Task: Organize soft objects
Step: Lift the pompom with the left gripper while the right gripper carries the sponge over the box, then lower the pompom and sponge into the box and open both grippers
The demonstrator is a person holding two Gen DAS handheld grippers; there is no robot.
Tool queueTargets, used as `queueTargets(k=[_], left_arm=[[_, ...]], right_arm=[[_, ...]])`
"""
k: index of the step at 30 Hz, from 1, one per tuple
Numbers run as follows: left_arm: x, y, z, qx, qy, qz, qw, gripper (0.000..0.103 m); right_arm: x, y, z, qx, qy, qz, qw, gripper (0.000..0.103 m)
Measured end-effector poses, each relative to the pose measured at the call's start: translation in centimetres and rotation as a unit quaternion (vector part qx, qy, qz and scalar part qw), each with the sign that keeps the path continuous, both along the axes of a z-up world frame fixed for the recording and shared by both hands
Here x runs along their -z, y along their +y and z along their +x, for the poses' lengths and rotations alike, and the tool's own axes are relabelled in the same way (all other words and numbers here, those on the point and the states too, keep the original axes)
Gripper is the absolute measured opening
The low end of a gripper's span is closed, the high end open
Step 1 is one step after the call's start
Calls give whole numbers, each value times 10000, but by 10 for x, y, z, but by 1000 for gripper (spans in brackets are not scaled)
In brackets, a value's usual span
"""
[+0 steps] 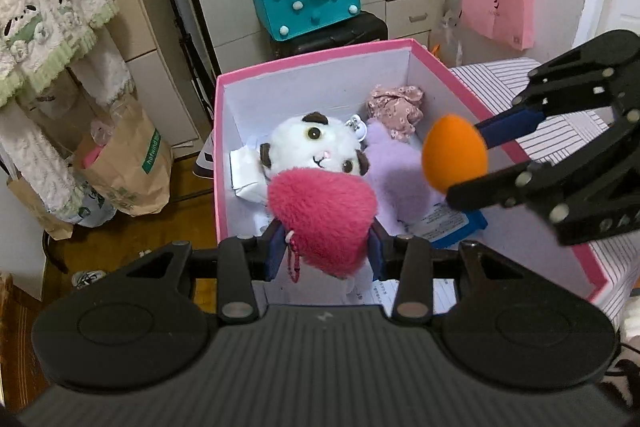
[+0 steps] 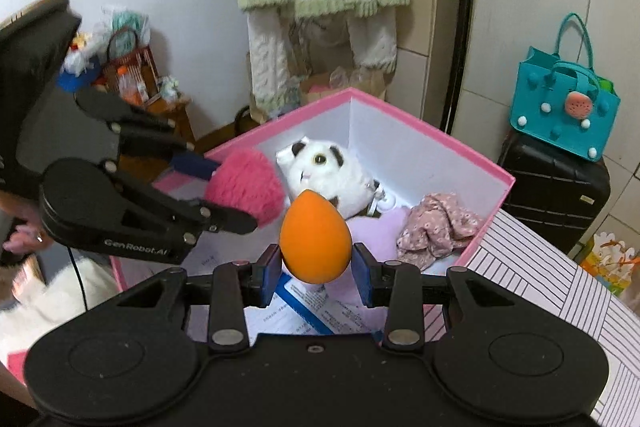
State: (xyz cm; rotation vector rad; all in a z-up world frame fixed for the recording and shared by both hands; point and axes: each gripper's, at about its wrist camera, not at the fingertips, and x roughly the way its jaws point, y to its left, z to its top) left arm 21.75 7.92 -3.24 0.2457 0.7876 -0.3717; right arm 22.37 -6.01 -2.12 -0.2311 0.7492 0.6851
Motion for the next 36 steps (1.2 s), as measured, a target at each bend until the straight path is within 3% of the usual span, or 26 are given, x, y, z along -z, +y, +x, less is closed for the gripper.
queueTargets(k=[13, 20, 25, 30, 36], left_arm=[[6, 2, -10, -139, -348, 228, 9990, 49], [-5, 15, -16, -346, -434, -165, 9983, 54], [-9, 19, -20, -456, -484, -230, 9975, 58], [-12, 21, -26, -475, -464, -257, 9975, 62], [-18, 18, -30, -358, -101, -334, 9988, 63]], right_arm=[[22, 27, 12, -272, 512, -369, 9976, 43], [27, 27, 12, -187, 577, -364, 9975, 44], [29, 27, 17, -101, 590, -345, 9976, 52], [24, 22, 12, 8, 485, -230, 9986, 55], [10, 5, -4, 225, 376, 3, 9990, 55]])
